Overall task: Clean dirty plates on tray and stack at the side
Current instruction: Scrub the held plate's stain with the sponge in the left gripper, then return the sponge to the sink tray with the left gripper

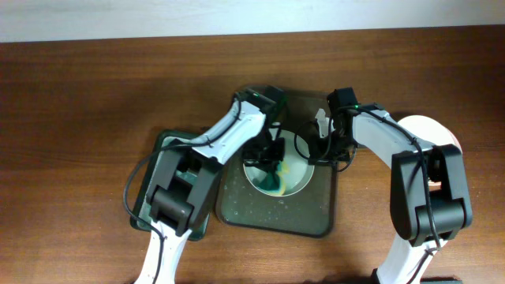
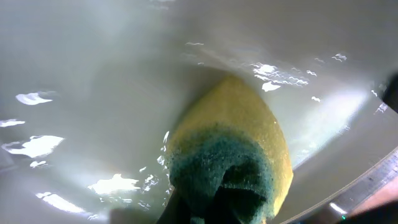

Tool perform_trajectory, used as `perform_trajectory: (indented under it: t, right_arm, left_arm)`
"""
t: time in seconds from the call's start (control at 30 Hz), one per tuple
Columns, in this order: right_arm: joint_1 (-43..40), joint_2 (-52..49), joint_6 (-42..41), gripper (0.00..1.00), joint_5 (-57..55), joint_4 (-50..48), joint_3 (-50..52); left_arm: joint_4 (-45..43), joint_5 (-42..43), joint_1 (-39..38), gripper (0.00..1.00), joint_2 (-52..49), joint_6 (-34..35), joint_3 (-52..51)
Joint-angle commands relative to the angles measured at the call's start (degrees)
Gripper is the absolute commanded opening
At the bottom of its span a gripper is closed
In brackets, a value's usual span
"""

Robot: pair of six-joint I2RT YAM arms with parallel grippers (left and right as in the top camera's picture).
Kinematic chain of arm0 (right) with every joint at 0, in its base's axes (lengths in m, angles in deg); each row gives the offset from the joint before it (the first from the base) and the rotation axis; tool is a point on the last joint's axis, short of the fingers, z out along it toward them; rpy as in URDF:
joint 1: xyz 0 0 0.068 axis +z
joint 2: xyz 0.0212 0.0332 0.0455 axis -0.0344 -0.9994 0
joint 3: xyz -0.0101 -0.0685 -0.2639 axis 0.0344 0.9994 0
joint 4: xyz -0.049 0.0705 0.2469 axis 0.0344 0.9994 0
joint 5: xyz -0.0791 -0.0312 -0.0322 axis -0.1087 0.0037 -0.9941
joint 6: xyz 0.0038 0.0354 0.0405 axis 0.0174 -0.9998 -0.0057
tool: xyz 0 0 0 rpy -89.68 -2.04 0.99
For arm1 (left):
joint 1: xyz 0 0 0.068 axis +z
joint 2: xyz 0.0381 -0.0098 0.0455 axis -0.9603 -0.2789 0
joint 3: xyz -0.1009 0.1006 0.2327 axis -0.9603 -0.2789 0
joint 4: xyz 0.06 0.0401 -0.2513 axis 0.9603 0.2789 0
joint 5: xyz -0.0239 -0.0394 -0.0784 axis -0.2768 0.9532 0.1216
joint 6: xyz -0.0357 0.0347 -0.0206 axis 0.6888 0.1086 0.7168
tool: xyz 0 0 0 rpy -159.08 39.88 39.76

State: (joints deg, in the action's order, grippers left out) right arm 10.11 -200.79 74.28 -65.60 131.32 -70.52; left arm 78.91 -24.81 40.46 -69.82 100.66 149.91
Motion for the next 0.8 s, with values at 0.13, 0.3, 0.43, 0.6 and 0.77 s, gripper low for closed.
perform_trajectory:
  t: [0.13,0.3,0.43,0.6,0.77]
  right_arm:
    - [-0.4,-1.4,-0.3,0.04,-4.0,0.1,0.2]
    - [-0.4,-1.4,-0.3,0.04,-4.0,0.3,0.2]
    - [-0.4,-1.4,-0.3,0.04,-4.0,0.4,0.2]
    - [-0.4,-1.4,-0.3,0.04,-4.0,0.7,0.2]
    - [-0.4,-1.4,-0.3,0.04,-4.0,0.7,0.2]
  left_arm:
    - [0.9,-15.0,7.6,0.00,0.2,0.4,3.0]
    - [5.1,-14.9,7.6,0.00,2.7,1.9,8.8]
    - [10.8,-15.0,7.8,0.00,7.0,-0.2,13.6]
    - [19.1,-27.5,11.6,0.00,15.0,-0.5,14.4]
    - [24.6,-33.8,17.5,0.00,16.2,-0.5,13.1]
